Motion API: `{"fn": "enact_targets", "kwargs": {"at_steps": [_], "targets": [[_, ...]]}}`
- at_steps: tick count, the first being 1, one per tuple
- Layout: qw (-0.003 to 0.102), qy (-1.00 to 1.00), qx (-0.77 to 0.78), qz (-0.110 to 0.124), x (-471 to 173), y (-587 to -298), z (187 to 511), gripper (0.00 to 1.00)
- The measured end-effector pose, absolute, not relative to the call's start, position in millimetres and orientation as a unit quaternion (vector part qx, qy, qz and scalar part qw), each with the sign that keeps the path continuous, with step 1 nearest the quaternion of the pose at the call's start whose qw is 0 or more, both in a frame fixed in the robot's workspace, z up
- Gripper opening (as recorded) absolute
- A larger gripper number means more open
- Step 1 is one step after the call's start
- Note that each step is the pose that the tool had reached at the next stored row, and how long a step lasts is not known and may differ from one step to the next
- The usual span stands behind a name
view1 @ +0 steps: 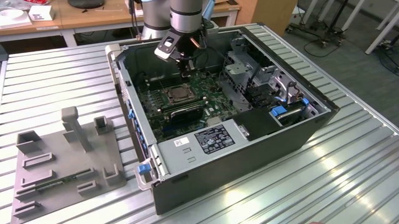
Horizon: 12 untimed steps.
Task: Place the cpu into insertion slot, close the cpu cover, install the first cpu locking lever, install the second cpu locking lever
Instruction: 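Close the cpu cover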
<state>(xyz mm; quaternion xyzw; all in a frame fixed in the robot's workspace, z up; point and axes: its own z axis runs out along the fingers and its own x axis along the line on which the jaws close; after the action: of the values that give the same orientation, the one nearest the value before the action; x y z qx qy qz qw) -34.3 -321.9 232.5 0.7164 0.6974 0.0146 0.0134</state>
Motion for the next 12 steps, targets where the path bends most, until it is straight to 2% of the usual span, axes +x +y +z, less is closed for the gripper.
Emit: {"fn": "enact_targets", "kwargs": {"at_steps": [12], "targets": [[0.012,0.739,0.673,0.015,-34.3,-321.9,231.8,0.11]]}}
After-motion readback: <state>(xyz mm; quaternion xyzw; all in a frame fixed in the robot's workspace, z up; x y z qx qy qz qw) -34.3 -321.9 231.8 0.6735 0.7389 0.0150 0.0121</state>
